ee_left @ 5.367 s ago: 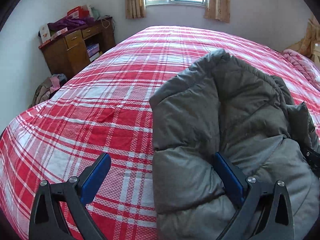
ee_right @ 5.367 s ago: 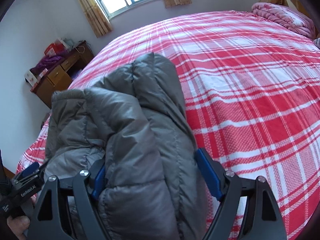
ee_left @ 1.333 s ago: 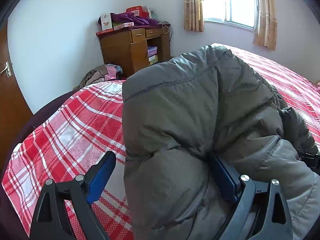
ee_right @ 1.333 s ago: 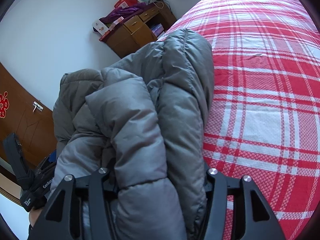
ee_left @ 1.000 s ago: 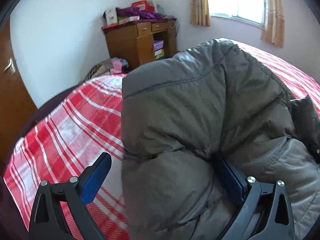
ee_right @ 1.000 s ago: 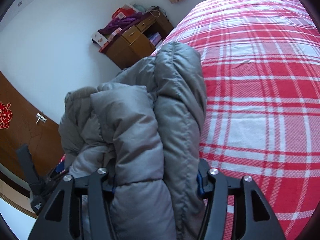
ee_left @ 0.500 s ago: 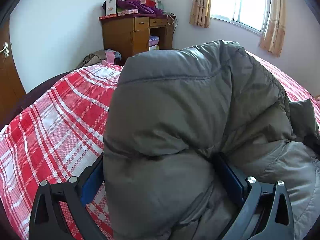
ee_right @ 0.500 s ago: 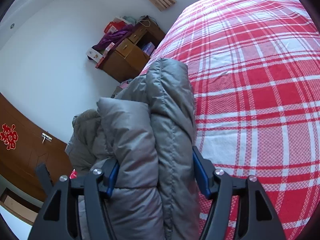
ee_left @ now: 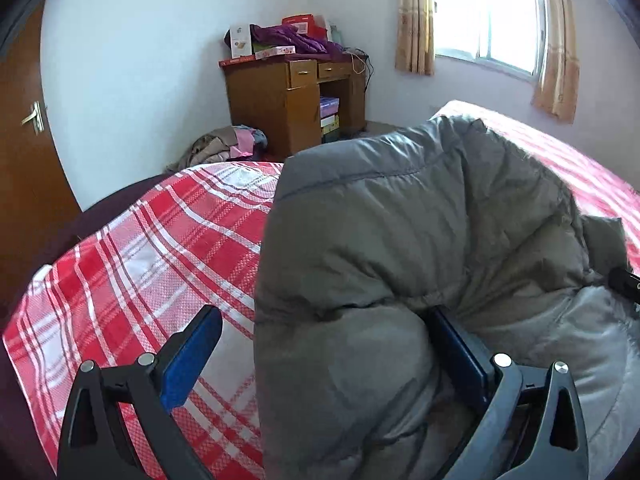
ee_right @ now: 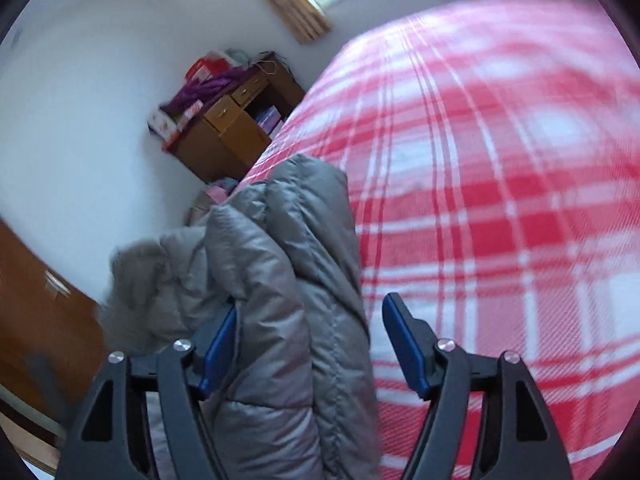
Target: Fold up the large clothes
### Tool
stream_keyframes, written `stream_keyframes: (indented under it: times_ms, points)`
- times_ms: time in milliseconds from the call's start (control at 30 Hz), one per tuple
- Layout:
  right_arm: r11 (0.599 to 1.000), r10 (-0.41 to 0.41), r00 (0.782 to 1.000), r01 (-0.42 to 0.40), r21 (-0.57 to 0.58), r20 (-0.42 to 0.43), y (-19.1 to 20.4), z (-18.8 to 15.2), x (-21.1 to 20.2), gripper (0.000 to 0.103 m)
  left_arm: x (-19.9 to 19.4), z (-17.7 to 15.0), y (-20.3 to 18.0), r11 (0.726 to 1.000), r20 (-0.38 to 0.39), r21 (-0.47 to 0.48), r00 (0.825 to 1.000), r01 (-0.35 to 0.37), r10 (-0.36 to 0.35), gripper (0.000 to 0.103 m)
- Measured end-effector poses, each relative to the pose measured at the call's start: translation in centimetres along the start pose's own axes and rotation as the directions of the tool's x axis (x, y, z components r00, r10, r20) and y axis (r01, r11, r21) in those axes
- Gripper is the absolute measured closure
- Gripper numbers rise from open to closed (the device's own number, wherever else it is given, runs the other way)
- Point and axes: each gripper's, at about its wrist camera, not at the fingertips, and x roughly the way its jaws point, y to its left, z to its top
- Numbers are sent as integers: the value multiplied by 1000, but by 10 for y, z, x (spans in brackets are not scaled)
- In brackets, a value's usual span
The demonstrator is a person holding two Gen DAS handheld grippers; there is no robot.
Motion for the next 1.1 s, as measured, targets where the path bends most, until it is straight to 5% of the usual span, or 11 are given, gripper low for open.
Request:
stream_keyframes:
  times_ms: [200,867,1000,1100]
  points:
    - [991,-101,992,95,-90,-70,10,-8,27,31,13,-1,-3,1000,-44,1,999,-2,2,1]
    - [992,-107,989,100,-72,-100,-2,-14,31,27,15,-1,-2,1000,-53,-6,999,10,-10,1]
    - [991,-110,989,103,-82,-95,5,-11,22,26,-6,4,2,1000,-55,15,998,-15,15,1]
    - [984,-125,992,120,-131,-29,22,-7,-8,25,-46,13,9,1000,15,1,1000,-19,19,1]
